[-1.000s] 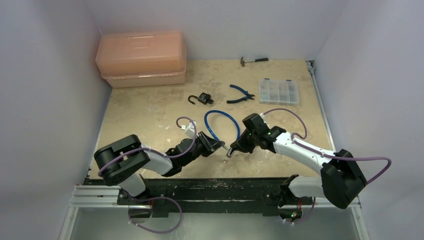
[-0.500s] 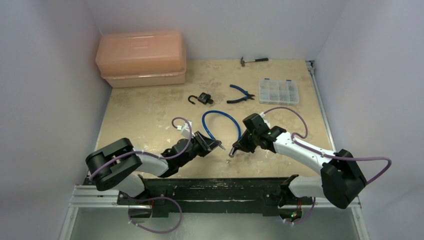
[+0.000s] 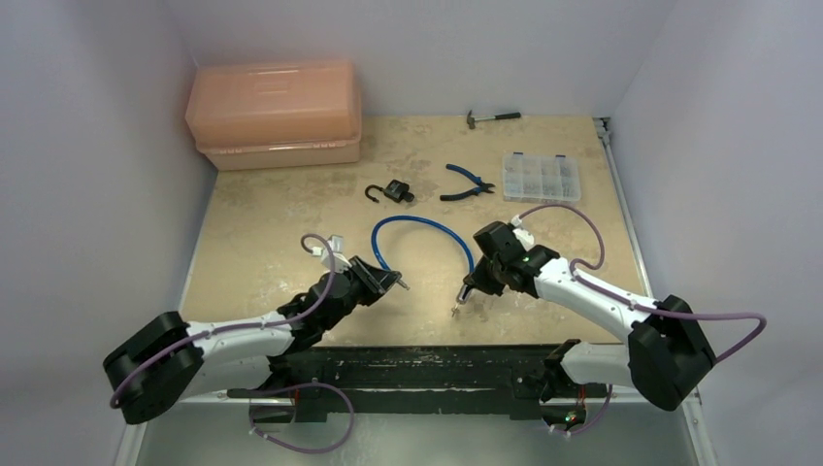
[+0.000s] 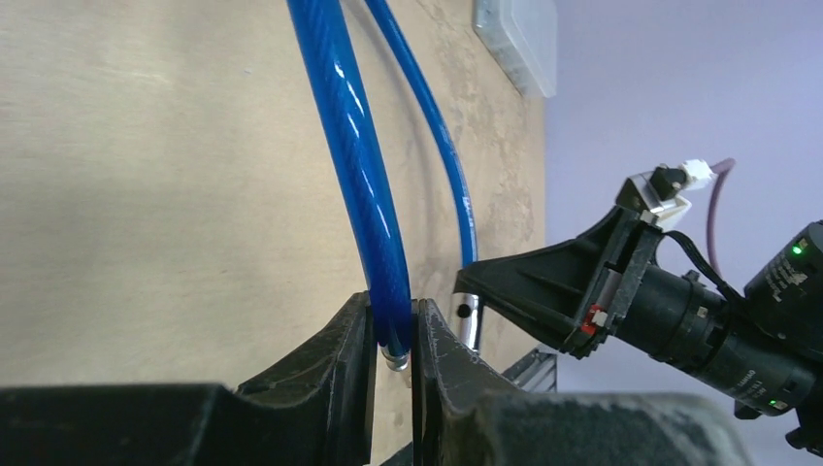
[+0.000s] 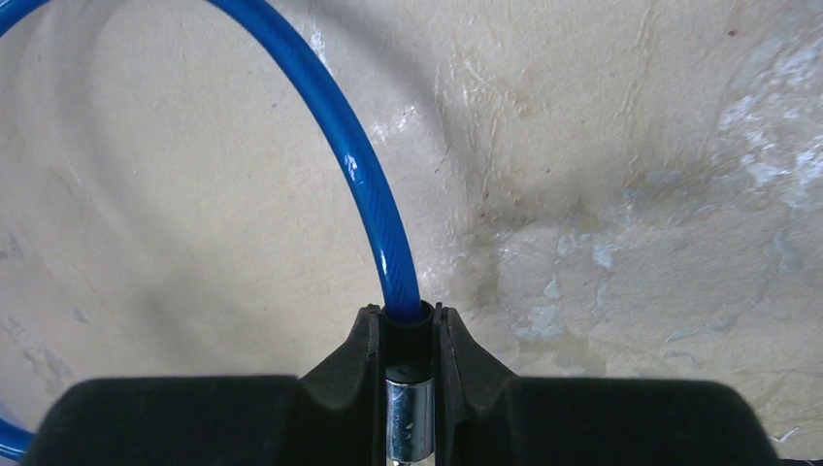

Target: Unlock with the key

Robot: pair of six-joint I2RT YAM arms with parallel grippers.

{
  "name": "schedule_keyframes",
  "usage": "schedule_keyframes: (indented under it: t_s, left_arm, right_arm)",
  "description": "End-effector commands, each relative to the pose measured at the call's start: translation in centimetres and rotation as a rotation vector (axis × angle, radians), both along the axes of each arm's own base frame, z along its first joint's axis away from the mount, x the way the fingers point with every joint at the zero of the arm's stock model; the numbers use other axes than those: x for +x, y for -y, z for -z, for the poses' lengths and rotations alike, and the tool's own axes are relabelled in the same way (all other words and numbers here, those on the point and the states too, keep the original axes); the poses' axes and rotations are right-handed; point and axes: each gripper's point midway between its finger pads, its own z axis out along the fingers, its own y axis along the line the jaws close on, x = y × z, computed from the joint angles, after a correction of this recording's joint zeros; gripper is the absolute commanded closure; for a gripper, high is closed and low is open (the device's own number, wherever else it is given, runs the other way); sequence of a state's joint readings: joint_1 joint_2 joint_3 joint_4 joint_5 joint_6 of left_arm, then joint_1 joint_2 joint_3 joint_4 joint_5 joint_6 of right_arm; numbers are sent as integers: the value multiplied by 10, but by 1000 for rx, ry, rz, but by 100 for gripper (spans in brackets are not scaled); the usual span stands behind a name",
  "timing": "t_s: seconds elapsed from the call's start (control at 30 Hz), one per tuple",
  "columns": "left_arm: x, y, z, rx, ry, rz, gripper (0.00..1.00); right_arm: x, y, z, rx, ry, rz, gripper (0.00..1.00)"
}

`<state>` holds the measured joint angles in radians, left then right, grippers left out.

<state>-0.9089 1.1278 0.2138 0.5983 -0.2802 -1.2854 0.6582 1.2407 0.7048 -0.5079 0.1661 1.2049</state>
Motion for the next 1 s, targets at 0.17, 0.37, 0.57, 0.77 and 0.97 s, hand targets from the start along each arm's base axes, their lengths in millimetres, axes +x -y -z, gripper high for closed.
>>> schedule_keyframes:
  t_s: [0.17,0.37,0.57,0.77,0.97]
  left_arm:
    - [3,-63,23,221,-11,-162,100]
    - [1,-77,32,272,-16,-187,100]
    - [4,-79,48,315,-48,-190,100]
    - [10,-71,63,336,-84,-149,100]
    - [19,-73,64,362,-80,-146,100]
  right_arm:
    - [26,31,-10,-65,71,102,100]
    - [34,45,-4,-90,53,135,100]
    - [41,51,-2,-101,48,147,100]
    - [46,44,8,-97,19,124,100]
    - [55,41,9,-113,24,123,100]
